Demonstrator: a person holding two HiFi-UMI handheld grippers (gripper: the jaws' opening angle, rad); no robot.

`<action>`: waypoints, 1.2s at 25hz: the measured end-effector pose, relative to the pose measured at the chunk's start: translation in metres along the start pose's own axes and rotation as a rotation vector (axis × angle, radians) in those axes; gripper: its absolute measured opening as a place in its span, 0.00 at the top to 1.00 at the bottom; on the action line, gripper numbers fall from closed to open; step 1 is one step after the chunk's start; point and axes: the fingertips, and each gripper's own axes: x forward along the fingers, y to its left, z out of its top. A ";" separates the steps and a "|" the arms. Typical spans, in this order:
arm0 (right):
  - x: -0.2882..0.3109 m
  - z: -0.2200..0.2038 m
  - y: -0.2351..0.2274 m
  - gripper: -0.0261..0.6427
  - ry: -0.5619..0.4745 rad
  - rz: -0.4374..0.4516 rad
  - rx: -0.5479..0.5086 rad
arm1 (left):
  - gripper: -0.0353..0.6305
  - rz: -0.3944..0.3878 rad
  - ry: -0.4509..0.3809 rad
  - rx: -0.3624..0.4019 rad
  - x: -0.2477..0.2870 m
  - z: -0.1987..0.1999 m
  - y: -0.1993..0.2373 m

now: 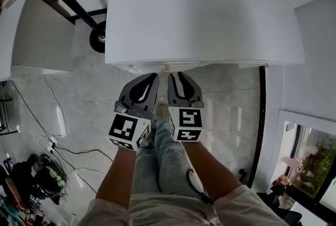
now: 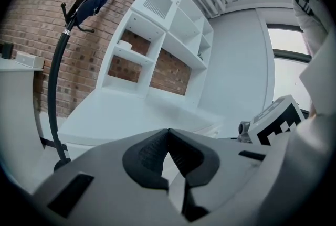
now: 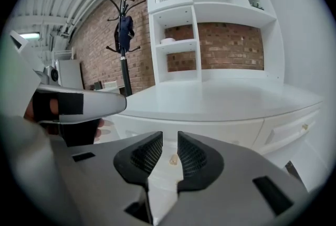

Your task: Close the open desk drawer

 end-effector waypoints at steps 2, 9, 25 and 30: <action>-0.016 0.012 0.001 0.82 -0.024 0.002 -0.011 | 0.92 -0.010 -0.013 0.011 -0.008 0.011 -0.011; -0.084 0.059 0.020 0.89 -0.105 0.025 -0.020 | 0.92 0.005 -0.041 0.026 -0.052 0.051 -0.044; -0.221 0.144 0.077 0.91 -0.259 0.036 -0.045 | 0.92 0.032 -0.117 0.086 -0.166 0.132 -0.100; -0.265 0.160 0.091 0.91 -0.311 0.030 -0.052 | 0.92 0.021 -0.140 0.104 -0.197 0.151 -0.124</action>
